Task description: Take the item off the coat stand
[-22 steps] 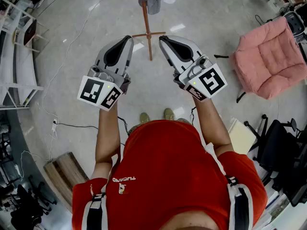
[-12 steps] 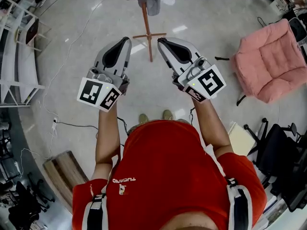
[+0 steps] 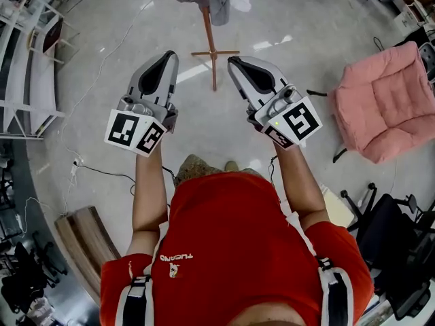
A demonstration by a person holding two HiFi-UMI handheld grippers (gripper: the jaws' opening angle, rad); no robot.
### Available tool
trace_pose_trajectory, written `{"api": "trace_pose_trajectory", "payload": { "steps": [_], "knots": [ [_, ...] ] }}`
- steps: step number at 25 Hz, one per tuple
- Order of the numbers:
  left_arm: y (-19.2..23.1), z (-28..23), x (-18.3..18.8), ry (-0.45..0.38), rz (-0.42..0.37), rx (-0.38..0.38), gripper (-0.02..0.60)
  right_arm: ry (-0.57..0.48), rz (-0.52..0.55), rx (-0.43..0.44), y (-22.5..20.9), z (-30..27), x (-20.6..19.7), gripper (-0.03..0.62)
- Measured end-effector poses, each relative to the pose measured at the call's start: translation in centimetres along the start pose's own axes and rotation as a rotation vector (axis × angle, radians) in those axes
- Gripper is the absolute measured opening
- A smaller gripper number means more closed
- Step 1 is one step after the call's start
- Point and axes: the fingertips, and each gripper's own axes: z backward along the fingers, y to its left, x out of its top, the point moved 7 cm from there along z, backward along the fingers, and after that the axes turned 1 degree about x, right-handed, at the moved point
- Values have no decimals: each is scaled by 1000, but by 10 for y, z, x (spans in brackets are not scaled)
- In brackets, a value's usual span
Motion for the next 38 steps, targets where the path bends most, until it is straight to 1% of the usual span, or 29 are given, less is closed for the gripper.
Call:
{"api": "trace_pose_trajectory", "payload": {
  "steps": [5,10,16,20,25,29,34,35,38],
  "knots": [
    [9,-13,-7,6,-9,30,9,-7,-9,8,-18,-1,-8,20],
    [42,-36,-10,-6,-6,40,9,5,-4,-5,-41,-21,-17,20],
    [104,-79,-25,-10,8,34,9,26,15,-44,-78,-68,-30,20],
    [153,-113,-28,-2,-2,29,9,38,23,-75,-107,-108,-36,20],
    [213,-156,-30,15,-34,-8,11,51,28,-105,-143,-168,-49,20],
    [258,-185,-35,27,-34,-32,11,61,31,-131,-167,-211,-61,20],
    [300,-218,-49,49,-27,-70,14,76,31,-171,-192,-251,-79,20],
    [306,-224,-52,54,-26,-75,19,80,31,-178,-196,-256,-82,20],
    [323,-242,-62,77,-26,-99,101,97,31,-200,-204,-270,-89,20]
  ]
}}
